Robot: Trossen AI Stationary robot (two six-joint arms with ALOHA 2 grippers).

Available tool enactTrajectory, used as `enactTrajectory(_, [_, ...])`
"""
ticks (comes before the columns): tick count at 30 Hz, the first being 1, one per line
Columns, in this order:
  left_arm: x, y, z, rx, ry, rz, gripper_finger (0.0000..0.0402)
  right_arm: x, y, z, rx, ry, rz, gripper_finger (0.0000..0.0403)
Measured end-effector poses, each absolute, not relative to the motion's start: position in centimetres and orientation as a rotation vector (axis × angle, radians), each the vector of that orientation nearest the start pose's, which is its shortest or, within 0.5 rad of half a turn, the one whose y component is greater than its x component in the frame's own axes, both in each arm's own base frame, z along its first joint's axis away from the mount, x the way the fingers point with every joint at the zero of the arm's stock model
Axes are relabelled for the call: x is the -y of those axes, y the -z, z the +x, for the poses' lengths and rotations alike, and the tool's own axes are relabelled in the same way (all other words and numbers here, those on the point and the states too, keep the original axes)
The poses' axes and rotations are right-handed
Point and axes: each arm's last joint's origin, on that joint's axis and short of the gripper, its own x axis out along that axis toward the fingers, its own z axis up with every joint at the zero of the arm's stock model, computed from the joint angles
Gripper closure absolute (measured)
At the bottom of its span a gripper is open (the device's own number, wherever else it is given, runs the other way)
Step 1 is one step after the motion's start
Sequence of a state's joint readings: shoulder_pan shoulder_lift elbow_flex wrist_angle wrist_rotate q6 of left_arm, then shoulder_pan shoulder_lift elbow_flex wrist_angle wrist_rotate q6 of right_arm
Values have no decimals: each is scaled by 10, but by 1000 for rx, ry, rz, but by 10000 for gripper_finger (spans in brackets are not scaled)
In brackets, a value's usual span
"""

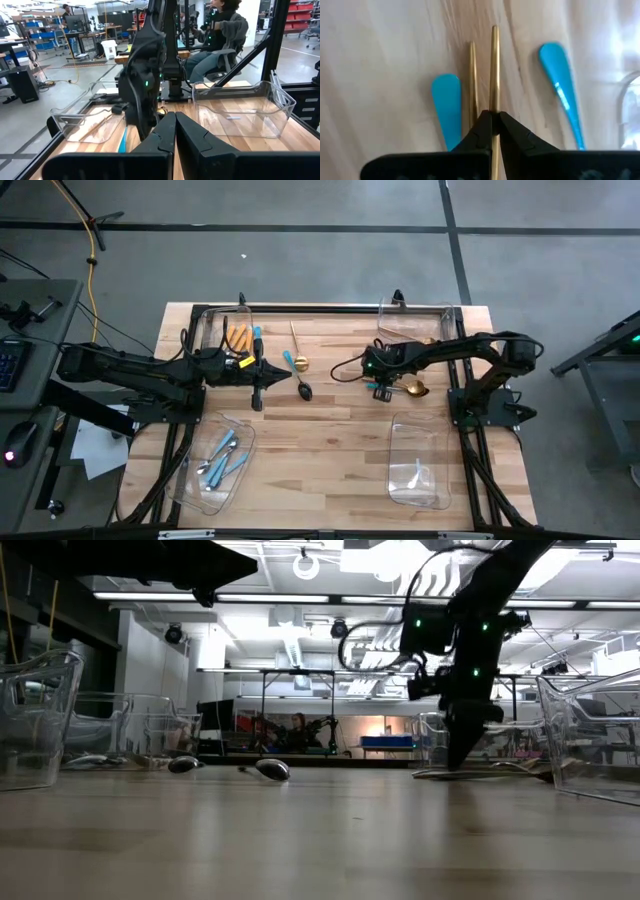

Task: Sort silverware by color (type)
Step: Put the gold spoon into the top right transparent bin

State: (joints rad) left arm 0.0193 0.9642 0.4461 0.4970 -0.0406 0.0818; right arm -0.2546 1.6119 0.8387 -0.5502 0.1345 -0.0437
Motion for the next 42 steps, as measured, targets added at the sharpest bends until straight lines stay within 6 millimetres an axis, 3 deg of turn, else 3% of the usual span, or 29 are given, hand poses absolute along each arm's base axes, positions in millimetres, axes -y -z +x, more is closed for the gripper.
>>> enactTrajectory(12, [-5, -249, 209, -30, -59, 82, 398, 68, -205, 247, -1080, 341, 37, 402])
enactTrajectory(15, [-5, -249, 209, -30, -59, 82, 398, 65, -217, 242, -912, 309, 70, 402])
enactTrajectory(21, [-5, -248, 209, -31, -56, 80, 398, 58, -218, 225, -502, 239, 99, 403])
enactTrajectory(27, [-6, -255, 208, 34, -89, 81, 398, 58, -227, 224, -197, 236, 62, 403])
enactTrajectory(35, [-15, -249, 215, 11, -266, 137, 398, 57, -237, 231, -5, 166, -33, 403])
enactTrajectory(42, [-35, -228, 241, 52, -146, 82, 398, 59, -232, 240, 41, 126, -59, 403])
